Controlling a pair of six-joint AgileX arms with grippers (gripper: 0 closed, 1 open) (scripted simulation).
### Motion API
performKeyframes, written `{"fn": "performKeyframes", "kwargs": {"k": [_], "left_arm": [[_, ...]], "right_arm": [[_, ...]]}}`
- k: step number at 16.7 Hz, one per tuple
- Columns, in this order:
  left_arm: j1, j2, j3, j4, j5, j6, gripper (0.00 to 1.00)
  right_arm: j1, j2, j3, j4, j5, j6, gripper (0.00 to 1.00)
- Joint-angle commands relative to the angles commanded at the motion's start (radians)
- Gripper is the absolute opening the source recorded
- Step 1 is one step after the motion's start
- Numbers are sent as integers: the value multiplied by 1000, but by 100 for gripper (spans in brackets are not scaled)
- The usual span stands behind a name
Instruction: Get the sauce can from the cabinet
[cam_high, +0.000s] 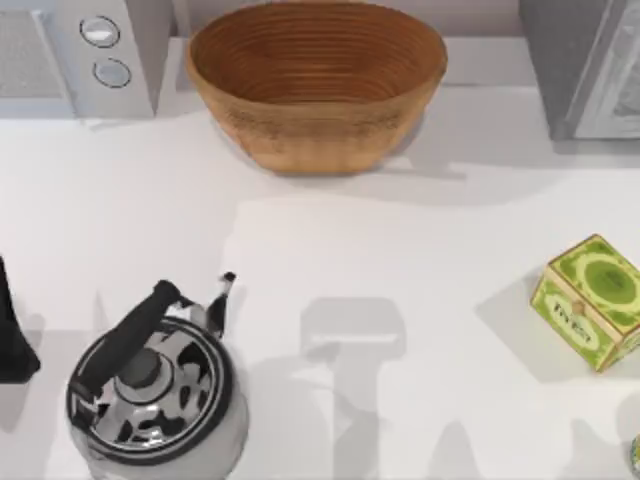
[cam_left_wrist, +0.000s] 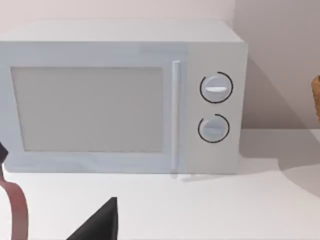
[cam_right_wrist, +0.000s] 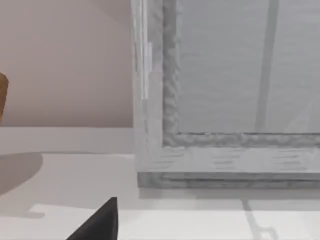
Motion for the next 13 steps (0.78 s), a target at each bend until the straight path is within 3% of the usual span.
{"fn": "performKeyframes", "kwargs": {"k": [6, 13], "left_arm": [[0, 0, 0, 0, 0, 0, 100], [0, 0, 0, 0, 0, 0, 100]], "right_arm": [[16, 90, 106, -24, 11, 2, 100], [75, 511, 634, -159, 73, 5, 100]]}}
